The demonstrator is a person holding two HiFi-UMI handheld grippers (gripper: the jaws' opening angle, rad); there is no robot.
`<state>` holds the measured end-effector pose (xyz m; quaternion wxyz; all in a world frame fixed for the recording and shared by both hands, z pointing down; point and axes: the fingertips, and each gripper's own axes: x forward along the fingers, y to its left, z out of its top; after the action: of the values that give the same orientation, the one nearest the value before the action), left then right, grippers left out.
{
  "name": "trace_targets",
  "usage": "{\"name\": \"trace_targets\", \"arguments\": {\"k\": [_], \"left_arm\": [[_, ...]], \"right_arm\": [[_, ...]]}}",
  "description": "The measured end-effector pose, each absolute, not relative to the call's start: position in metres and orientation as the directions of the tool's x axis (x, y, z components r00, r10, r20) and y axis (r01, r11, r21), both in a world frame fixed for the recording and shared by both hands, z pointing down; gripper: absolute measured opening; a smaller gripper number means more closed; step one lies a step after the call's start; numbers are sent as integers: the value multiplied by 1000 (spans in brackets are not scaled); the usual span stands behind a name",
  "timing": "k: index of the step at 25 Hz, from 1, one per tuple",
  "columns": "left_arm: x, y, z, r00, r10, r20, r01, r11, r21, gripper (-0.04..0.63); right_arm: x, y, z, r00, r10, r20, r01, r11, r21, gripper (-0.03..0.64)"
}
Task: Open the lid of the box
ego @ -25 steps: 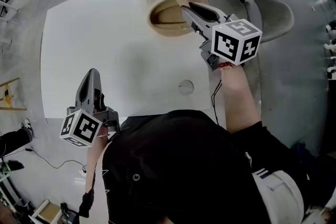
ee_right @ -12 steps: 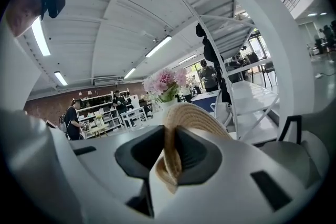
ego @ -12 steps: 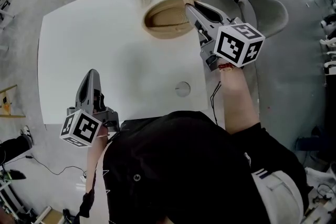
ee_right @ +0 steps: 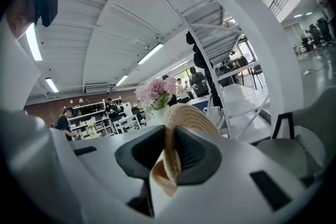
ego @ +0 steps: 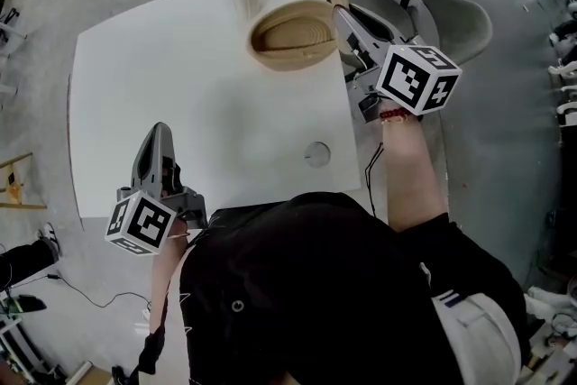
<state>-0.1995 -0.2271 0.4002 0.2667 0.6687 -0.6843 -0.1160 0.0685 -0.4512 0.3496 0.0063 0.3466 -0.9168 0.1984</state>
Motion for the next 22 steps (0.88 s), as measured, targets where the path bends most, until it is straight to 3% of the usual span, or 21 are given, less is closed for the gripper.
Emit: {"name": "trace_targets", "arguments": {"k": [22], "left_arm": [[-233, -185, 351, 111, -985, 133, -865, -30, 501, 9]], "right_arm": [[97, -377, 315, -637, -763, 107, -733, 558, -389, 71]]}}
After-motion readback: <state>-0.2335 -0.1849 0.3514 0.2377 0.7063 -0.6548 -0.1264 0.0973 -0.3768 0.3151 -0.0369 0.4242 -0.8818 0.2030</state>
